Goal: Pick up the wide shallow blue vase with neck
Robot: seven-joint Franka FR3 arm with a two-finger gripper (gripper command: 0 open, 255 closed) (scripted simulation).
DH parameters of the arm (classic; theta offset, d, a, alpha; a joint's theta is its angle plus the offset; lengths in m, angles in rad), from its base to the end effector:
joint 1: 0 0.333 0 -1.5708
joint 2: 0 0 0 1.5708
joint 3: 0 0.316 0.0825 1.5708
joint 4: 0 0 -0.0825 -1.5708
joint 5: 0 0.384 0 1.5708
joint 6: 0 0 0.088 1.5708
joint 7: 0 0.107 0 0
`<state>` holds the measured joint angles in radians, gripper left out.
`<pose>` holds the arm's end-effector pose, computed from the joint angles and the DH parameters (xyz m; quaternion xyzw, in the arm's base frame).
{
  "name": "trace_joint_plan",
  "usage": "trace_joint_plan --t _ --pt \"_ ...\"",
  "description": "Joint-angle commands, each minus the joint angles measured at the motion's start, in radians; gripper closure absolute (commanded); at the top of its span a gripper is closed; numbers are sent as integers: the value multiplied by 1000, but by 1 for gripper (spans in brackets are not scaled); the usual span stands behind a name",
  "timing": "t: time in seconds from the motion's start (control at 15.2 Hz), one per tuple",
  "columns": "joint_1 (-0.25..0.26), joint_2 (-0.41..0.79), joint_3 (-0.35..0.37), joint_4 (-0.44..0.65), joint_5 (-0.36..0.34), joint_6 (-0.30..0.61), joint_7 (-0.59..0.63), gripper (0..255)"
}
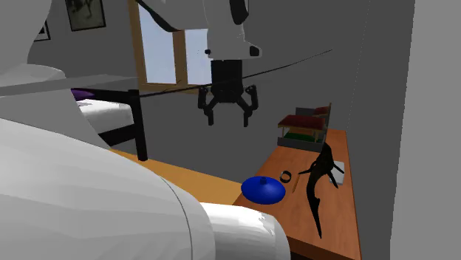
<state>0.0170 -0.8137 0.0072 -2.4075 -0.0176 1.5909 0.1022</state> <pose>0.3004 0.0060 0.5764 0.9991 -0.0399 -0.0007 0.0115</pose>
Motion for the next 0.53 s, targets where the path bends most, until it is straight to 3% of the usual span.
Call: trace_joint_plan --t 0.0,0.46 --pt "0 0 0 0 0 0 0 0" --pt "-23 146 -77 -82 -40 245 -78 0"
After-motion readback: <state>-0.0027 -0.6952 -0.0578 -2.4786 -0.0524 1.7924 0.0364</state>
